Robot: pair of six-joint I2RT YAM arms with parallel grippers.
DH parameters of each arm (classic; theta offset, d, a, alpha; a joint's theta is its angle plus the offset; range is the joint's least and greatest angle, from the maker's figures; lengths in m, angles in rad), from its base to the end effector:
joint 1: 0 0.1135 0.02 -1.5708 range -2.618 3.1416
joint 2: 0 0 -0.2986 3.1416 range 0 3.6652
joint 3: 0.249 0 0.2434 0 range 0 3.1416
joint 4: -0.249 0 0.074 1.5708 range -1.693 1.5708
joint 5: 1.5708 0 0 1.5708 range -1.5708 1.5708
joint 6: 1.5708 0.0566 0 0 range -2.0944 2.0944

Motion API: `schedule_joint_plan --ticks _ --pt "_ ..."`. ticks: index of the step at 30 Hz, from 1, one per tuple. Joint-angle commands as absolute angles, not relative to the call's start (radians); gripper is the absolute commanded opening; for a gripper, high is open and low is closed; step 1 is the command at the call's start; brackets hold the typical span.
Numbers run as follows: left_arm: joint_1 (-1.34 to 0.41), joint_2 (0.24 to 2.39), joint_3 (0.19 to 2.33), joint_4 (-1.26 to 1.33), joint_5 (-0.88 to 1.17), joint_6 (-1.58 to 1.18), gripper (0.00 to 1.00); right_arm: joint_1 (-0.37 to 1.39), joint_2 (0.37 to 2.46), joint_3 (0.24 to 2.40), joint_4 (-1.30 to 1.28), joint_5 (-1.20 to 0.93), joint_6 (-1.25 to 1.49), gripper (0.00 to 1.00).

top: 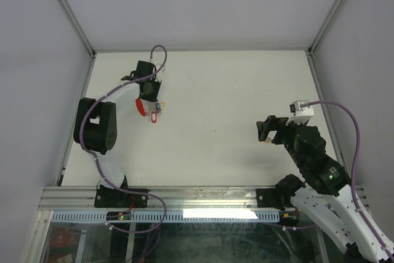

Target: Put the keys on the keyring

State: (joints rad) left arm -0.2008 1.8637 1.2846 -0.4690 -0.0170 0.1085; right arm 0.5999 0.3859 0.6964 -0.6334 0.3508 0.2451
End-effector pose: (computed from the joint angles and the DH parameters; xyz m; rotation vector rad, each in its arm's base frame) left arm 0.3938 -0.0792 0.2073 0.3975 2.5883 -0.0101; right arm 0.0689 0.0236 0.3147 -0.0949 1.8785 0.2492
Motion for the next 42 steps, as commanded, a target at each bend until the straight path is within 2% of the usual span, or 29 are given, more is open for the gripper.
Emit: schedule_joint_plan --ticks 1,11,26,37,39,41,42 --pt "-0.319 1.769 1.261 -0.430 0.030 0.165 0.00 0.603 0.388 0.704 -0.590 0.356 0.257 1.00" --pt "-0.540 1.668 1.176 -0.381 0.175 0.123 0.00 0.603 0.354 0.703 -0.603 0.462 0.285 1.00" --pt "-1.026 1.500 1.007 -0.256 0.055 0.055 0.00 0.602 0.289 0.706 -0.614 0.577 0.287 1.00" --pt "-1.193 1.564 0.968 -0.256 0.056 0.046 0.00 0.602 0.275 0.703 -0.617 0.563 0.283 1.00" --pt "-1.204 1.572 0.969 -0.255 0.057 0.034 0.10 0.602 0.275 0.704 -0.618 0.560 0.283 1.00" --pt "-1.208 1.567 0.966 -0.254 0.059 0.019 0.28 0.602 0.272 0.705 -0.620 0.554 0.279 1.00" --pt "-1.207 1.559 0.964 -0.248 0.064 0.010 0.33 0.601 0.270 0.707 -0.619 0.542 0.273 1.00"
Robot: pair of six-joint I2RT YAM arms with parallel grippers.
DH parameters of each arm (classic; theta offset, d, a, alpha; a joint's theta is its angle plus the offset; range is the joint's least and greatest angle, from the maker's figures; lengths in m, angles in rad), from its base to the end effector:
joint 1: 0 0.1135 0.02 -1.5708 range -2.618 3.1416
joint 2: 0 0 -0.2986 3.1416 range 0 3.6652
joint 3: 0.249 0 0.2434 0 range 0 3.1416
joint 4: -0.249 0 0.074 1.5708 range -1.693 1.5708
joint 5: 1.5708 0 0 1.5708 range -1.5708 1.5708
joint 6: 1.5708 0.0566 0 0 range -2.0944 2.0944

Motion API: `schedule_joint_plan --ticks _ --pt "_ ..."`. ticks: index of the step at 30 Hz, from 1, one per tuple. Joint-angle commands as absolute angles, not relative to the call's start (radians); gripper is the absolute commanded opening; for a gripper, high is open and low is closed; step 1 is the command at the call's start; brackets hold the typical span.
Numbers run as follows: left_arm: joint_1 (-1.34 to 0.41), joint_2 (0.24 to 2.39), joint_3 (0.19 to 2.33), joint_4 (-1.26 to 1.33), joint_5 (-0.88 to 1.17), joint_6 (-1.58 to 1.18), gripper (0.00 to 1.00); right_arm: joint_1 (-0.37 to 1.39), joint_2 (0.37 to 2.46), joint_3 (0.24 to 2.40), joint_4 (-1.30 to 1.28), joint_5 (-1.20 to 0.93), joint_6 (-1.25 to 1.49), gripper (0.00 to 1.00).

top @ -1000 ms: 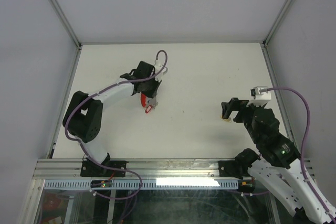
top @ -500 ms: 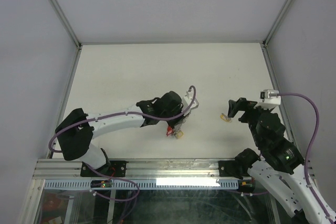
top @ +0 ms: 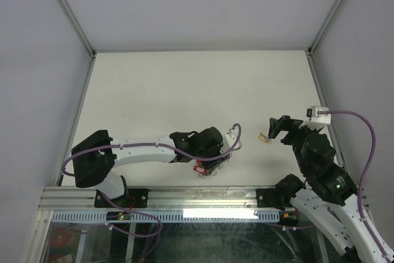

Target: Put the keys on the keyring

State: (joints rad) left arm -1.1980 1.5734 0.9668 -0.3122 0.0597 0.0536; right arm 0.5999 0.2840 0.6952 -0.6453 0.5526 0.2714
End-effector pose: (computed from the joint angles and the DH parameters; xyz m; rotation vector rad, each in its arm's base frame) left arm 0.1163 -0.3067 0.2232 1.5282 2.0702 -0.5356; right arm 0.0535 0.0006 0.3181 0.0992 1.7686 0.1316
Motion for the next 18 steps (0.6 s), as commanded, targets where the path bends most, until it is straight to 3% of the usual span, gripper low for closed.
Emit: schedule_joint_plan --ticks 1,8,18 --pt "-1.208 1.548 0.958 -0.239 0.069 0.002 0.36 0.601 0.265 0.709 -0.619 0.528 0.261 1.00" --pt "-1.208 1.465 0.921 -0.193 0.020 -0.088 0.48 0.601 0.277 0.728 -0.621 0.483 0.245 1.00" --pt "-1.186 1.382 0.823 -0.135 -0.142 -0.275 0.58 0.601 0.516 0.871 -0.701 0.268 0.301 1.00"
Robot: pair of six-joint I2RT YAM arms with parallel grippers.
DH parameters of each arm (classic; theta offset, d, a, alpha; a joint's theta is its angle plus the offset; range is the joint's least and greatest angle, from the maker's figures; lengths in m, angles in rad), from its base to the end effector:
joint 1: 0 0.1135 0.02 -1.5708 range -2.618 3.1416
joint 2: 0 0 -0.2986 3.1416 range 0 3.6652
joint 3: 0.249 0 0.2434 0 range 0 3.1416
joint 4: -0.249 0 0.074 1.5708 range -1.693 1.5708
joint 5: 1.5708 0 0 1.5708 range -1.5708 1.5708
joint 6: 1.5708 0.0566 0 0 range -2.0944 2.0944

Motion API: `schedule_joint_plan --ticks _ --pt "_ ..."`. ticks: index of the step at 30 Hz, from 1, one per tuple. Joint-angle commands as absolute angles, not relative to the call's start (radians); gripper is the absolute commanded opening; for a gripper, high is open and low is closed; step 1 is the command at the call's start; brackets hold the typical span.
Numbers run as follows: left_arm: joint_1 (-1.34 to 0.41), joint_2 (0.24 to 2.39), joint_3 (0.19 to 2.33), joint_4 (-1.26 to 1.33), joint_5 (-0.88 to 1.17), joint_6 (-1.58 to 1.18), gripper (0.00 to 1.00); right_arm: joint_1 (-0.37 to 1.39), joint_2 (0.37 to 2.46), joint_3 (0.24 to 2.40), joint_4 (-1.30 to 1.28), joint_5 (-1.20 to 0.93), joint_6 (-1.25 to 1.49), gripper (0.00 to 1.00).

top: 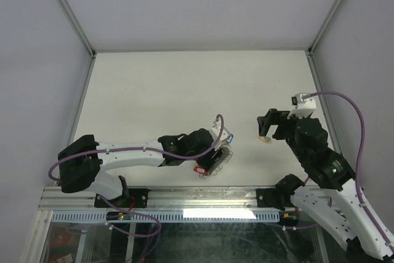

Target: Put the keys on the keyring

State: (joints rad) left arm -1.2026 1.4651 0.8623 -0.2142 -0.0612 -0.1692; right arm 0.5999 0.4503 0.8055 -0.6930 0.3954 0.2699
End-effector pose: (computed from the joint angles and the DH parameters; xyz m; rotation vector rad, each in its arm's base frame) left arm 0.1134 -0.2844 0.2310 1.1912 2.1568 -0.5593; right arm 0.0706 0.0218 0.3399 -0.0453 1.8869 0.2184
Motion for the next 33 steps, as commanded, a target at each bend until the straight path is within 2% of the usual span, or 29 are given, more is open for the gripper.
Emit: schedule_joint_plan --ticks 1,6,12,22,29,33 --pt "-1.177 1.371 0.812 -0.122 -0.142 -0.293 0.60 0.601 0.536 0.871 -0.701 0.245 0.312 1.00" --pt "-1.139 1.334 0.776 -0.075 -0.152 -0.342 0.72 0.601 0.652 0.869 -0.741 0.178 0.380 0.98" --pt "-1.138 1.320 0.772 -0.032 -0.254 -0.318 0.80 0.601 0.760 0.798 -0.733 0.046 0.502 0.85" --pt "-1.138 1.375 0.803 0.059 -0.304 -0.256 0.81 0.601 0.828 0.613 -0.609 0.051 0.771 0.60" --pt "-1.138 1.401 0.753 0.248 -0.256 -0.167 0.80 0.600 0.851 0.493 -0.493 0.022 0.957 0.54" --pt "-1.138 1.392 0.736 0.265 -0.275 -0.138 0.80 0.599 0.862 0.435 -0.419 0.014 1.036 0.48"
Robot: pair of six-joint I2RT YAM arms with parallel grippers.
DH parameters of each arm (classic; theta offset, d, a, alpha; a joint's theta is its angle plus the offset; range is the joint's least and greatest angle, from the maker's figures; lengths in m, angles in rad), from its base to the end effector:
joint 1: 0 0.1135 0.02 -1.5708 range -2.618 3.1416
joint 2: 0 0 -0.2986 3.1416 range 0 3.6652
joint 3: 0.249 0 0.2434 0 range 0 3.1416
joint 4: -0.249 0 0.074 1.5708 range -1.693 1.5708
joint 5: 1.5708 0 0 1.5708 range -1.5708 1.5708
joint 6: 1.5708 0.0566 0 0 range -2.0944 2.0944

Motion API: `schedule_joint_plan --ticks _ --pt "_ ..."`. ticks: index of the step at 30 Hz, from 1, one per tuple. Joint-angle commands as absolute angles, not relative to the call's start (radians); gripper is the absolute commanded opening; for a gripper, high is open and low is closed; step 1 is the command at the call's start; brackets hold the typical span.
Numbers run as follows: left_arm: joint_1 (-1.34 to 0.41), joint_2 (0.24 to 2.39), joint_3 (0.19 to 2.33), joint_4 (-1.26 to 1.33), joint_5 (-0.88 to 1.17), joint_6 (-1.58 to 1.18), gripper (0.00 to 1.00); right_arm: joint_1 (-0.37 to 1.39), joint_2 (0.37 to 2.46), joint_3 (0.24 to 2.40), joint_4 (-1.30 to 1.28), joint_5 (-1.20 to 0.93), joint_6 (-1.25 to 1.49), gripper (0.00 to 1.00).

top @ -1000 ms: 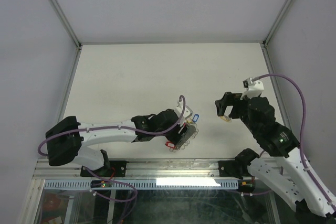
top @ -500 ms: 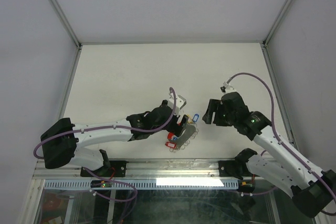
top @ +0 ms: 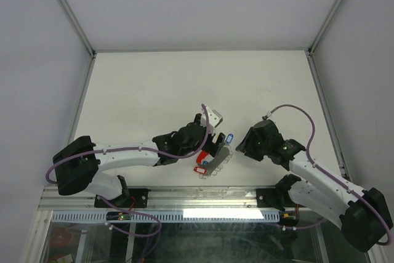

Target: Put the keys on the keyring

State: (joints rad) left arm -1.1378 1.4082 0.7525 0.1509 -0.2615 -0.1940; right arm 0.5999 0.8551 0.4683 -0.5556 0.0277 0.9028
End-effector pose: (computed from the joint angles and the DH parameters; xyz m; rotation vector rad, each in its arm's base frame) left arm 0.1424 -0.2733 0.2496 0.8083 1.9415 -0.5474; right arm 0.1180 0.0788 0.1998 0.4054 2.5780 0.5525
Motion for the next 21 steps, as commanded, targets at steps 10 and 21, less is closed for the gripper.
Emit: schedule_joint_plan --ticks 10,21 --pt "-1.138 1.381 0.730 0.238 -0.281 -0.107 0.79 0.592 0.907 0.327 -0.261 -0.007 1.167 0.40" --pt "-1.138 1.397 0.748 0.215 -0.272 -0.097 0.77 0.584 0.953 0.294 -0.198 -0.049 1.194 0.37"
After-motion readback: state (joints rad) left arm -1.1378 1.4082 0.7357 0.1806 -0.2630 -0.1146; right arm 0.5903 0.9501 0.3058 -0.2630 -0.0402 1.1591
